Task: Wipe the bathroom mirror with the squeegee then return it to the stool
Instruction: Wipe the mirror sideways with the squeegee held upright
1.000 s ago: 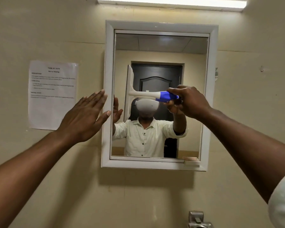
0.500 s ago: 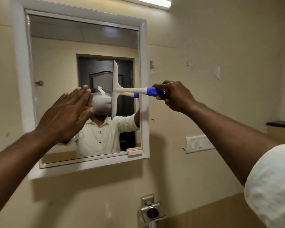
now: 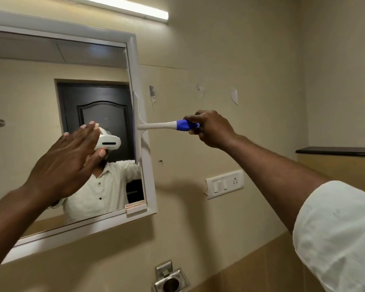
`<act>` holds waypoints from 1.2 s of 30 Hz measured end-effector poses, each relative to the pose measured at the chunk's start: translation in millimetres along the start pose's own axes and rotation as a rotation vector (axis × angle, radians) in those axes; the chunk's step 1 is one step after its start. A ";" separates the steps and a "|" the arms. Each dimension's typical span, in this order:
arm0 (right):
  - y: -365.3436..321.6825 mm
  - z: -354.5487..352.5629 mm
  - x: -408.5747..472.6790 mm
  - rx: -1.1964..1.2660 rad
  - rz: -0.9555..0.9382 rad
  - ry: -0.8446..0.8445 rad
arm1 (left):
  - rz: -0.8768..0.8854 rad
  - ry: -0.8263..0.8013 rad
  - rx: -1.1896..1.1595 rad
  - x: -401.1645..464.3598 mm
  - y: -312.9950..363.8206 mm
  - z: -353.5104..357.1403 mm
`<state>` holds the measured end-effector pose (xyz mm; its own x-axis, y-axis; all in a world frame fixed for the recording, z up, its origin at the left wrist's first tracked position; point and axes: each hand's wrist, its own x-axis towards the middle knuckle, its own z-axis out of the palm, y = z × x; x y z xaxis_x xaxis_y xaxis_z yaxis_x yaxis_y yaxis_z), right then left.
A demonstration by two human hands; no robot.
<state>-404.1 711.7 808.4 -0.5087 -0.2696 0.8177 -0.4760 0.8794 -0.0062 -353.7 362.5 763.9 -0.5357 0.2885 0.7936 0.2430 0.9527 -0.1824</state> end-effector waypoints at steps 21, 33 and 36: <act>-165.8 89.7 4.1 0.246 -0.405 -0.064 | -0.339 -0.043 0.208 -116.0 -90.5 -82.4; -231.4 133.3 -1.8 0.364 -0.426 -0.123 | -0.453 -0.090 0.284 -169.5 -138.6 -106.1; -232.4 135.0 -3.2 0.376 -0.419 -0.131 | -0.452 -0.098 0.273 -172.9 -141.4 -101.7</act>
<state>-388.7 455.2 729.6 -0.2950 -0.6317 0.7169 -0.8660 0.4938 0.0788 -213.1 168.2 711.6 -0.6145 -0.1607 0.7723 -0.2412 0.9704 0.0100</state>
